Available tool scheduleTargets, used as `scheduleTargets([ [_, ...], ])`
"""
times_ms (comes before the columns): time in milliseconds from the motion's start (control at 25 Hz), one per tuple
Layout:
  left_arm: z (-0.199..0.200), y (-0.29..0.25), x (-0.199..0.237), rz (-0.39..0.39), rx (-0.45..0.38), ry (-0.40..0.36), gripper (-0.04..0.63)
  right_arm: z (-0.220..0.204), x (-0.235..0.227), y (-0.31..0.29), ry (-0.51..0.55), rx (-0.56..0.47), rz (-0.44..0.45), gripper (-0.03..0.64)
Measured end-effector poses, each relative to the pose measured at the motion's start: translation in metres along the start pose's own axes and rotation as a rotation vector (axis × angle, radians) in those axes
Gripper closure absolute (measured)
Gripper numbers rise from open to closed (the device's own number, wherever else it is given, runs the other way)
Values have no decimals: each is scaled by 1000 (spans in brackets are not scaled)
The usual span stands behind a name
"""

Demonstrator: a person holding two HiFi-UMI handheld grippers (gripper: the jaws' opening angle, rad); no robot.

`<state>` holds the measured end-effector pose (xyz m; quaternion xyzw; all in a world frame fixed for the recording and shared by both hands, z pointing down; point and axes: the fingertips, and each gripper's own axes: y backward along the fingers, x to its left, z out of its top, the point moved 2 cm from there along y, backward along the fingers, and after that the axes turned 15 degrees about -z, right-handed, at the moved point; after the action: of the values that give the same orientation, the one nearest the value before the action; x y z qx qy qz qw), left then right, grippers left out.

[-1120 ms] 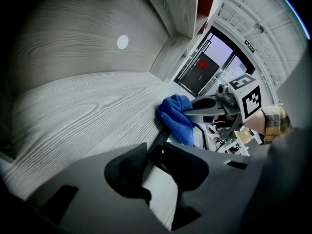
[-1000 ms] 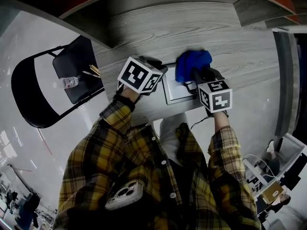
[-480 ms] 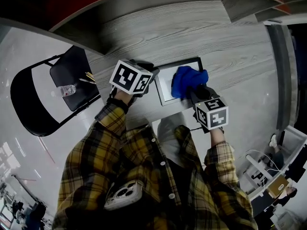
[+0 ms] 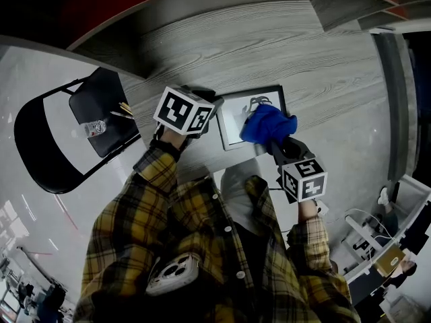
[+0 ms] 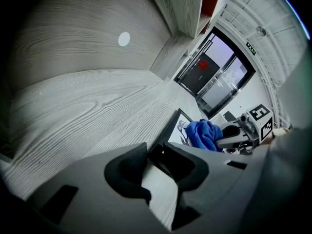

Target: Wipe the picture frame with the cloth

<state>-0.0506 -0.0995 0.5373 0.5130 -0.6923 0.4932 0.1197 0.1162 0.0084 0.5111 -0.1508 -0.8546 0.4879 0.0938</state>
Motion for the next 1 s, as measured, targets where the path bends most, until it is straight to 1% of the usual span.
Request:
scheduleTargets([
  [120, 0, -1, -1, -3, 2, -1, 489, 21, -6, 7, -25, -49, -6, 569],
  [320, 1, 0, -1, -2, 2, -1, 489, 91, -22, 6, -47, -196, -18, 569],
  [400, 1, 1, -2, -1, 1, 1, 489, 112, -29, -4, -34, -225, -38, 569],
  [480, 1, 1, -3, -1, 2, 2, 489, 122, -36, -19, -9, -217, -67, 569],
  [640, 2, 1, -4, -3, 2, 0, 489, 112, -43, -53, 36, -134, -105, 569],
  [840, 3, 1, -4, 2, 1, -2, 489, 100, -46, -60, 0, -133, -105, 569],
  [1000, 2, 1, -3, -1, 1, -1, 489, 87, -44, -55, -9, -102, -96, 569],
])
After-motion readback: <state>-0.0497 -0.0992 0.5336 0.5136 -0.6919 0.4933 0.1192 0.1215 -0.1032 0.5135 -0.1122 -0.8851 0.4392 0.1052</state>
